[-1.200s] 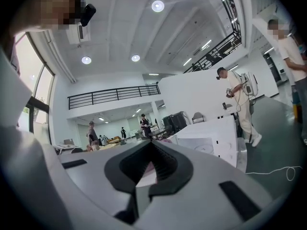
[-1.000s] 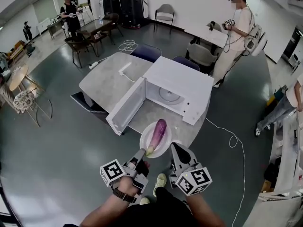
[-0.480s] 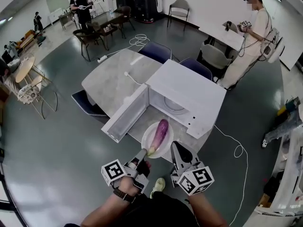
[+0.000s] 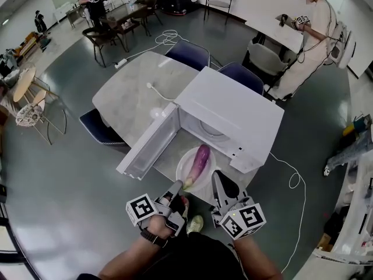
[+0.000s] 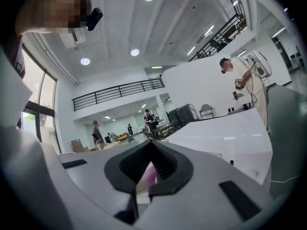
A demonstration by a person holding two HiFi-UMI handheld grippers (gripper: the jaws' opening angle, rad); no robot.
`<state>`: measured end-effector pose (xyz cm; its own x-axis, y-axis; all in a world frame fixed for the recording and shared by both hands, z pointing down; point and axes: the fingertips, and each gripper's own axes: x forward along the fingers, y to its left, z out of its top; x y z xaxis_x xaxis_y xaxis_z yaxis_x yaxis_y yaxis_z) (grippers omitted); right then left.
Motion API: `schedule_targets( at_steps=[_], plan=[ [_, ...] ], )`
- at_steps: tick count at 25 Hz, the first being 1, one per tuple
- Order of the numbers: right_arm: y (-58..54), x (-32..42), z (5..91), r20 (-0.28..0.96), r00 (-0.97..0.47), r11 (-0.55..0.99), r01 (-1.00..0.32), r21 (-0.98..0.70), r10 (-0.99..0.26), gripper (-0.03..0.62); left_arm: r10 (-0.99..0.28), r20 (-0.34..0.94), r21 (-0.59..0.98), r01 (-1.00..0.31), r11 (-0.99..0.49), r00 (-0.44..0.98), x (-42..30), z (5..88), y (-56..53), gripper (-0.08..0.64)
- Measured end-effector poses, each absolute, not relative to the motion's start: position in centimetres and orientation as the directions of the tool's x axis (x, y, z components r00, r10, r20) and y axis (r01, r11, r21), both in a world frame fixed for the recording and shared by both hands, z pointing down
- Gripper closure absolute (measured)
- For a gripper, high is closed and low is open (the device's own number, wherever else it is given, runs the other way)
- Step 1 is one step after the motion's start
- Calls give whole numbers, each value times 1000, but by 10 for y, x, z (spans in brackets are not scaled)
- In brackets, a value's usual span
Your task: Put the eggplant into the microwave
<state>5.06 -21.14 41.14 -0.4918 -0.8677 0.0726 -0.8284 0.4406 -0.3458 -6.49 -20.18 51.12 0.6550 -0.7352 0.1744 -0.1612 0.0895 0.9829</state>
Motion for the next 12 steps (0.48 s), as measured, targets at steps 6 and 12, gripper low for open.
schedule_targets(
  at_steps=[6, 12],
  plan=[
    [-247, 52, 429, 86, -466, 413, -843, -344, -881, 591, -714, 196, 978, -188, 91, 672, -64, 539, -249, 549],
    [-275, 52, 448, 94, -432, 381, -863, -332, -897, 591, -688, 191, 978, -194, 74, 700, -52, 559, -290, 549]
  ],
)
